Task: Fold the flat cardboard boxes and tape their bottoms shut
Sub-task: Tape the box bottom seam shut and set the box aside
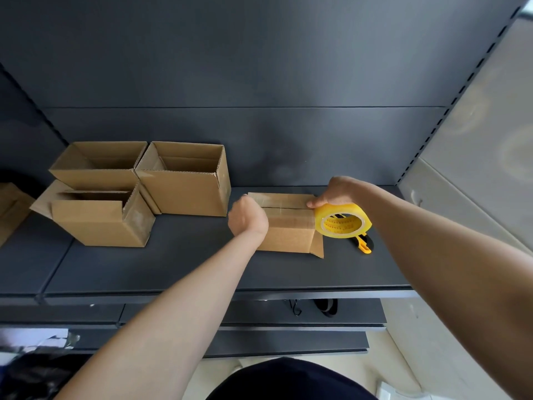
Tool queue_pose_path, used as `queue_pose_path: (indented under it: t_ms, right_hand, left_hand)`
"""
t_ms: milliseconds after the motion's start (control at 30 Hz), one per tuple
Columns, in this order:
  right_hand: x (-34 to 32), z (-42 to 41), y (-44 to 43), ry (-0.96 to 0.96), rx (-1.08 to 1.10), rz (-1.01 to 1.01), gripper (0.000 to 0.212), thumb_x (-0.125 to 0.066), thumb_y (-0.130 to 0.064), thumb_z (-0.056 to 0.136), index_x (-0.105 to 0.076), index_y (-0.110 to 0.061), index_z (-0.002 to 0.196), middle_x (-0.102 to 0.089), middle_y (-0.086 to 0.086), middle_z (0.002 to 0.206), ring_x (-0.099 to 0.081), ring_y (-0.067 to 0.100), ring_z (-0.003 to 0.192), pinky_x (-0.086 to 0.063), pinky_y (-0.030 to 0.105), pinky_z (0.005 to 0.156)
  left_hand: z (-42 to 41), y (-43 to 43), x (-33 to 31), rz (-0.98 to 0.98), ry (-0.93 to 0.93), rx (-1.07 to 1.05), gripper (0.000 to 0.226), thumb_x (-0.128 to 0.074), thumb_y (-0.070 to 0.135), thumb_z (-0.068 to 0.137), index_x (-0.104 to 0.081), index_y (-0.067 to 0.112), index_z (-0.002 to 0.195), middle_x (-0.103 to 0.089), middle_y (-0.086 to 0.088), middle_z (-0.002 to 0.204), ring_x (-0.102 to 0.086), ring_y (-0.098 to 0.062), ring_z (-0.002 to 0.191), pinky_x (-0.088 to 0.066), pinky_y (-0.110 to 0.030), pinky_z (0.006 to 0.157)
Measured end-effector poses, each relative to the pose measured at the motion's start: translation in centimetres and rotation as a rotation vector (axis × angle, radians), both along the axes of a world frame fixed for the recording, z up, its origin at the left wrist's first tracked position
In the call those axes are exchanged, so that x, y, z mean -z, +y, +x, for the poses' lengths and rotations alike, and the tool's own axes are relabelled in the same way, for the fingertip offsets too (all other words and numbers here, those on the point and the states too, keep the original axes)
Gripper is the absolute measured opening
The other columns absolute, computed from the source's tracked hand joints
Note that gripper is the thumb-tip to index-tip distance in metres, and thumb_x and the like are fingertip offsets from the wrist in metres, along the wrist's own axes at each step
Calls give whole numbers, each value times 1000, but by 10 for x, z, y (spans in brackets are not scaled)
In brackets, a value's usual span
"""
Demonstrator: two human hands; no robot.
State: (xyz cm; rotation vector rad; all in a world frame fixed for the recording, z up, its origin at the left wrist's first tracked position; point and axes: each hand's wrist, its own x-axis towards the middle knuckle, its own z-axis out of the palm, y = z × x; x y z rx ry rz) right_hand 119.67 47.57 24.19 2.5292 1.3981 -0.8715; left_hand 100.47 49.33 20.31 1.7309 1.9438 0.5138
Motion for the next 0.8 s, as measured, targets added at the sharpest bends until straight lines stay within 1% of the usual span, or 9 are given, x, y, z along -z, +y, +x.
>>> queue_pose_path:
  t_ms: [133,200,267,333,400,467,533,667,800]
  right_hand:
    - [2,1,-2,0,0,3,59,-71,-62,73,-56,-10,96,-58,8,88,-58,26,83,-44,32,70]
    - [1,2,-4,-5,0,15,60,-70,-63,73,-56,-10,96,-58,8,89,-57,26,83,-43,32,71]
    - [-1,3,-6,-7,-7,18,59,-70,-63,73,-55,-10,95,-57,8,89,-56,26,83,-42,32,71]
    - [-3,4,-8,-4,-13,19,58,-70,-63,73,-57,-11,93,-58,7,87,-57,25,82,-42,32,71]
    - [-5,5,-9,-15,-22,25,59,-71,-64,72,-58,-10,93,-59,7,89,-57,25,82,-43,31,71]
    - [-5,4,-10,-24,-37,29,60,-69,-65,72,-56,-10,92,-58,7,90,-56,26,83,-42,32,71]
    - [-6,4,-12,-20,-46,31,59,-68,-66,73,-56,-10,88,-58,7,87,-56,25,82,-42,32,71]
    - [-14,6,-19,14,-44,54,57,-64,-72,71,-54,-16,73,-56,2,76,-55,22,74,-41,32,70]
    - [-20,25,-33,136,14,169,68,-49,-82,72,-63,-16,86,-65,5,87,-63,24,83,-51,36,81]
  left_hand:
    - [4,-3,7,-112,14,133,40,-30,18,102,-33,1,138,-49,-17,136,-51,-35,120,-44,-42,92]
    - [4,-4,7,-143,125,247,58,-26,31,103,-6,3,150,-21,-16,155,-24,-34,142,-19,-48,114]
    - [4,-4,2,-61,283,412,70,-25,42,102,13,8,150,9,-13,160,10,-31,147,11,-50,115]
    - [8,-4,-3,-10,355,676,84,-31,58,96,15,12,150,19,-9,158,22,-27,144,18,-49,112]
    - [12,-6,-8,-94,363,928,107,-49,70,82,12,17,152,20,-2,158,26,-23,143,19,-49,112]
    - [16,-5,-12,-152,415,1049,123,-69,63,70,12,21,152,21,1,158,28,-22,142,19,-51,113]
    - [22,-3,-15,-124,478,1078,126,-77,49,67,13,21,152,18,1,159,25,-24,144,16,-54,114]
    - [30,0,-21,-61,483,1061,120,-78,32,66,3,15,153,-9,-4,156,0,-26,146,10,-57,114]
    - [26,7,-29,-46,423,1059,110,-79,27,62,-11,16,149,-20,-3,145,-16,-25,140,9,-56,115]
